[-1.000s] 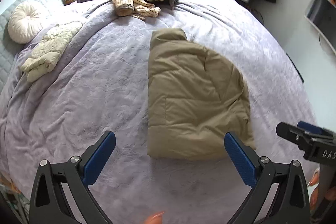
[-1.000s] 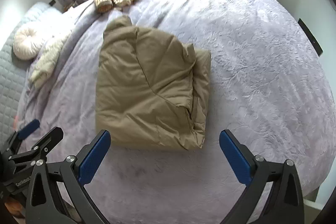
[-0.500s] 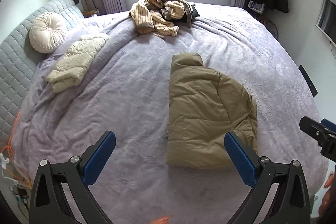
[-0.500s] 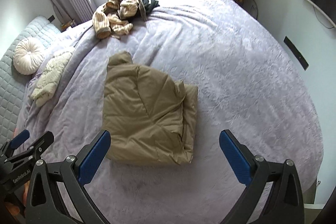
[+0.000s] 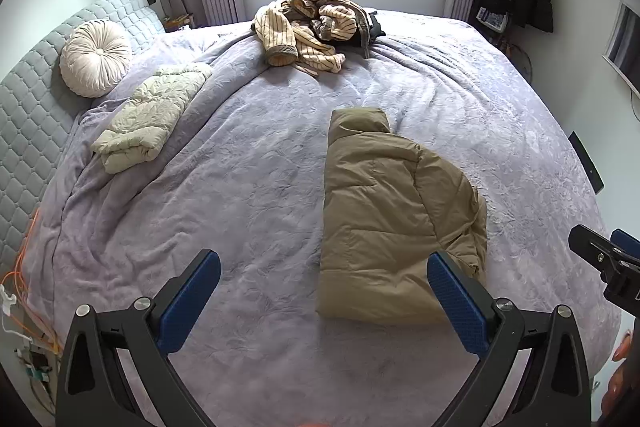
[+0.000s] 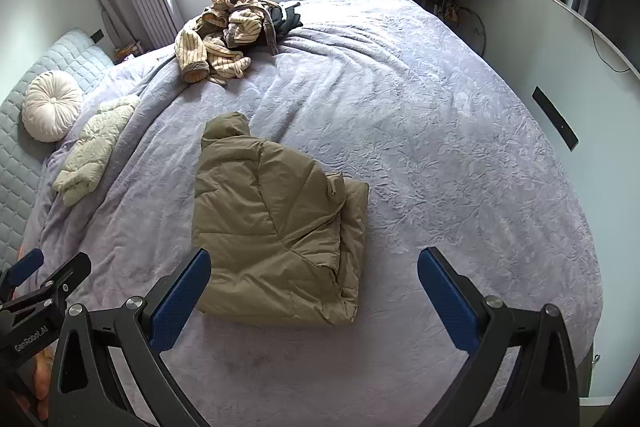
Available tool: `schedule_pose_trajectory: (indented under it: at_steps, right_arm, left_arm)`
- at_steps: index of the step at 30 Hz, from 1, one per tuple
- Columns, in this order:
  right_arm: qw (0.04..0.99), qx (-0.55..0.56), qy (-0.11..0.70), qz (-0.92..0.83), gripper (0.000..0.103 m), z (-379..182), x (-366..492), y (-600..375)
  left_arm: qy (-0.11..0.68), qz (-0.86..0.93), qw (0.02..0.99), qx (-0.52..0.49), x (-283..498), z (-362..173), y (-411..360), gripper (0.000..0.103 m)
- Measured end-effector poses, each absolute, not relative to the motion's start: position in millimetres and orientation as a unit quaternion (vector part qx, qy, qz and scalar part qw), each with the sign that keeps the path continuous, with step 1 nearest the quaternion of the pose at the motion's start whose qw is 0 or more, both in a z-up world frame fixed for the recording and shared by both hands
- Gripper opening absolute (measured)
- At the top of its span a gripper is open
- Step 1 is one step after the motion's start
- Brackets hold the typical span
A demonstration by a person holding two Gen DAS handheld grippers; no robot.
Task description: Fold large clothes
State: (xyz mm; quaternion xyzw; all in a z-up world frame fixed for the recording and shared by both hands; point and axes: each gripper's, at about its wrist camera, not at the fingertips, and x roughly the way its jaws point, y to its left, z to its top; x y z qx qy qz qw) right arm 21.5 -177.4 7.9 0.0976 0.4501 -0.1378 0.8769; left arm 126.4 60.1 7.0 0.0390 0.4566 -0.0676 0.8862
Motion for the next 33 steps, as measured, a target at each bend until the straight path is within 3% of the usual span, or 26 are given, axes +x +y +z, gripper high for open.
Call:
schedule_pose_trajectory:
  at_steps: [33]
  right_arm:
    - [0.877,0.096,0.452,-0.135,0.103,8.4,21.6,-176.9]
  left_arm:
    - [0.464,-0.069,0.882,0.04,123.5,3.4,60.1,0.103]
